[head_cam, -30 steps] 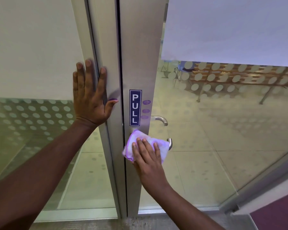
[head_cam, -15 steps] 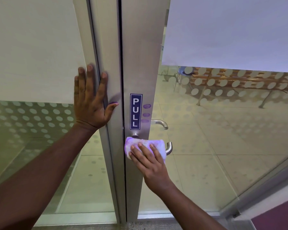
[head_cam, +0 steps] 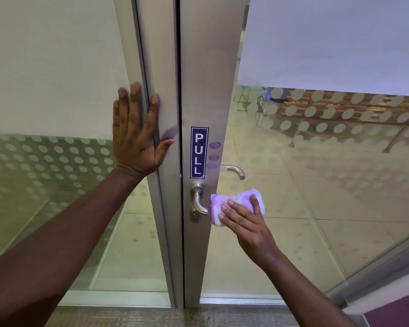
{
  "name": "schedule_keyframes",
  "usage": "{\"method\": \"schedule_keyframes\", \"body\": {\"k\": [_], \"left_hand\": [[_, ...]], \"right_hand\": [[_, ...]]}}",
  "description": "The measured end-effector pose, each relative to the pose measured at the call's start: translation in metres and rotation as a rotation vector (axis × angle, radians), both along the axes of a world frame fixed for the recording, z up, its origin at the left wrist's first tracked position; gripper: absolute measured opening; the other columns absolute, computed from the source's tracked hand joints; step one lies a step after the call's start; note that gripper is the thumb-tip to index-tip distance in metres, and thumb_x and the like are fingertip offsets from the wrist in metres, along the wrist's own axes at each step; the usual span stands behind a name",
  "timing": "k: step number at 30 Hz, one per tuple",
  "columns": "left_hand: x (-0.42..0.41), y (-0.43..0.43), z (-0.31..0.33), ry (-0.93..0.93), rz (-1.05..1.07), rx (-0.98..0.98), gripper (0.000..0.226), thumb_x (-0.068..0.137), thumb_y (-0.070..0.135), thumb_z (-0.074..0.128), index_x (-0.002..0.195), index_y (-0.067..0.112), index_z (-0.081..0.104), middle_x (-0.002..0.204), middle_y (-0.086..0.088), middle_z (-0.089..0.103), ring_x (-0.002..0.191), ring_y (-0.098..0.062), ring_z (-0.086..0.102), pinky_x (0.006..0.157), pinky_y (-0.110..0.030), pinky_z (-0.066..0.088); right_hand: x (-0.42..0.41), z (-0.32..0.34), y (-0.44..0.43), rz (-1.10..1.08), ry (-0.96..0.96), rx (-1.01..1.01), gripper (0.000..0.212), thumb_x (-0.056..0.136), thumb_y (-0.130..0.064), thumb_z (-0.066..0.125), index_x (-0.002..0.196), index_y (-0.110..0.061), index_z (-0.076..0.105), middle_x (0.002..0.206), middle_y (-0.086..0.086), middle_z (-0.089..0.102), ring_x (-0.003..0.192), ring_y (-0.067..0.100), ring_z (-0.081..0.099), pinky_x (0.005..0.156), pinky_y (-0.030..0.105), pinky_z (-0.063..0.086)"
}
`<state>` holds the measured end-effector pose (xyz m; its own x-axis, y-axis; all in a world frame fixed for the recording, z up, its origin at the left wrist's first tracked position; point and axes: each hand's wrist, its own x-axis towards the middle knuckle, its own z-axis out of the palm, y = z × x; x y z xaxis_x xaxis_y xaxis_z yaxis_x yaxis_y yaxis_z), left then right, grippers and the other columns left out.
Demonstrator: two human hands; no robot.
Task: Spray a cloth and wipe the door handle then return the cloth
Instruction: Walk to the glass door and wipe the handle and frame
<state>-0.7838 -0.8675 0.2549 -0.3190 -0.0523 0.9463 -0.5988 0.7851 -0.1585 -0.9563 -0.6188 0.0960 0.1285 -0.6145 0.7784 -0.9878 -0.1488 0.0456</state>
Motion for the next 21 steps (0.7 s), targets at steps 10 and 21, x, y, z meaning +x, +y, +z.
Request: {"method": "schedule_keyframes", "body": {"k": [10,21], "left_hand": [[-0.001,-0.005,-0.003,0.004,-0.015,-0.012,0.076,0.09,0.057,0.033,0.147,0.008,0.023,0.157,-0.024,0.013,0.146,-0.028,0.0,0.121,-0.047,0.01],[-0.001,-0.007,-0.004,-0.01,-0.02,-0.037,0.081,0.086,0.066,0.026,0.149,0.016,0.016,0.159,0.001,-0.018,0.146,-0.025,-0.006,0.121,-0.048,0.01]], "right_hand": [[-0.026,0.007,0.014,0.063,-0.031,0.07,0.046,0.082,0.015,0.06,0.121,-0.009,0.062,0.127,0.007,0.063,0.126,0.024,0.054,0.11,0.064,0.027],[-0.05,0.027,0.016,0.187,-0.126,0.237,0.028,0.1,-0.01,0.045,0.126,-0.009,0.056,0.128,0.01,0.061,0.126,0.02,0.053,0.115,0.052,0.025]]}}
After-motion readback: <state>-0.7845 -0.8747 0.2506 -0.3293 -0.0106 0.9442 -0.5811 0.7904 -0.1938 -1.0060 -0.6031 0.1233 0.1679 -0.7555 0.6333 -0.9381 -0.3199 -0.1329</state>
